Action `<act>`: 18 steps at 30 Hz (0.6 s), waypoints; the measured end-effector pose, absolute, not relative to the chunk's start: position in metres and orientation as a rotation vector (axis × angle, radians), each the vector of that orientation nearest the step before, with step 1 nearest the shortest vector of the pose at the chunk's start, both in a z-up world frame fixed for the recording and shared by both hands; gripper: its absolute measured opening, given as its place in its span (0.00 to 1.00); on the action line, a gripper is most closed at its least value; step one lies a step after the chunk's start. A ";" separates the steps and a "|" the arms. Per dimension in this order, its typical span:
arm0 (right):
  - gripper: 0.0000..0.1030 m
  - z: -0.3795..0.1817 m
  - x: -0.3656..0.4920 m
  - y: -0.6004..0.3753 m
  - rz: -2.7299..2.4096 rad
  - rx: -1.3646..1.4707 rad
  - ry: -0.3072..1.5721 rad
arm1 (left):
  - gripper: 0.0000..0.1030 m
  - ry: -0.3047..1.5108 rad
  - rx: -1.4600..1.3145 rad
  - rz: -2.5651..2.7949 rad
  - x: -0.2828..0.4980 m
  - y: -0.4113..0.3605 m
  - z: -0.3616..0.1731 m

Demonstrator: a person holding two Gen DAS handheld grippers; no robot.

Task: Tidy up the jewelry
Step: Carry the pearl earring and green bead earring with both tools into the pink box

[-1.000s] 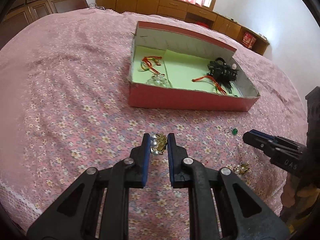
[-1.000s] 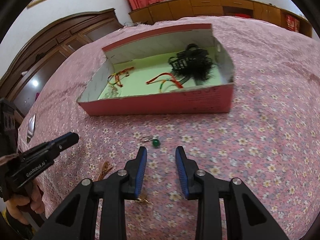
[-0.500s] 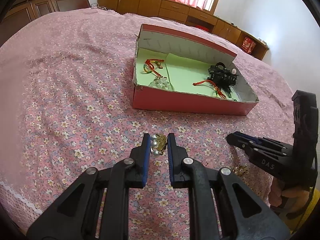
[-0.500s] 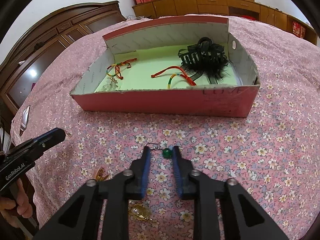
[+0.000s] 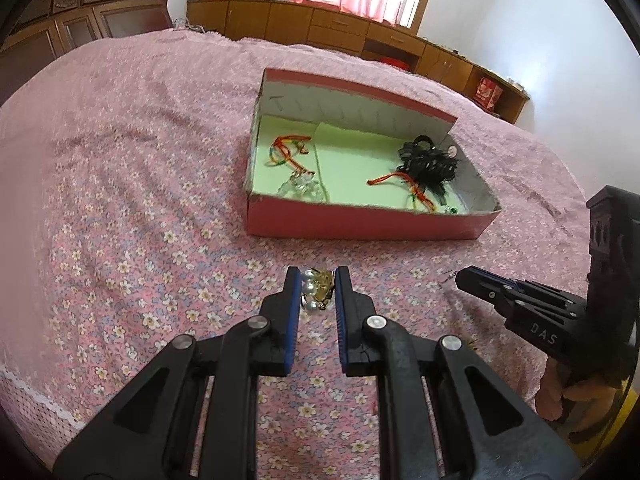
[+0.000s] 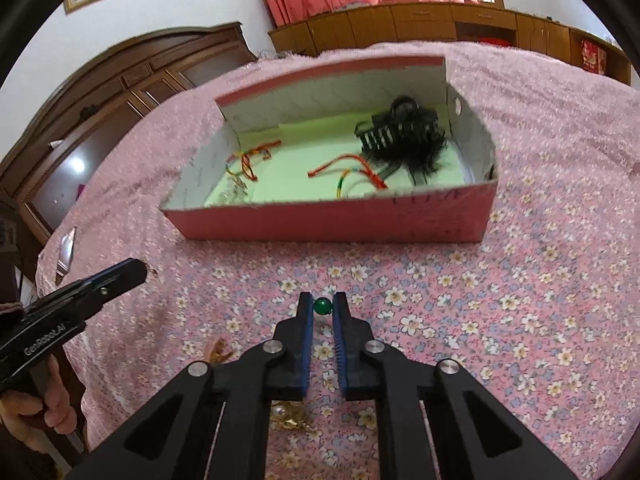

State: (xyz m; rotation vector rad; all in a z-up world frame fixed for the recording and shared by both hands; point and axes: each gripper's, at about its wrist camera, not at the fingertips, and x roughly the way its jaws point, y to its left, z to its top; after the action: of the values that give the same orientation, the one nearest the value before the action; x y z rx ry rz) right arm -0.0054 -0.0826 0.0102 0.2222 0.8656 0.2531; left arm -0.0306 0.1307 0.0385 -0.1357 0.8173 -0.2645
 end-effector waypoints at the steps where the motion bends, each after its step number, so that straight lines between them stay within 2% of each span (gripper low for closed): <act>1: 0.11 0.013 -0.007 -0.083 0.256 0.225 0.856 | 0.08 0.812 -0.135 -0.269 -0.031 0.129 0.041; 18: 0.11 0.072 -0.018 -0.076 0.303 0.209 0.660 | 0.08 0.678 -0.092 -0.322 -0.015 0.103 0.078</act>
State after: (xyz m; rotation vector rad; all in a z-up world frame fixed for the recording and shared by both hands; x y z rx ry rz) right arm -0.0177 -0.0764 0.0719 0.2085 0.6597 0.3027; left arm -0.0148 0.1032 0.0784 -0.0920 0.6785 -0.3219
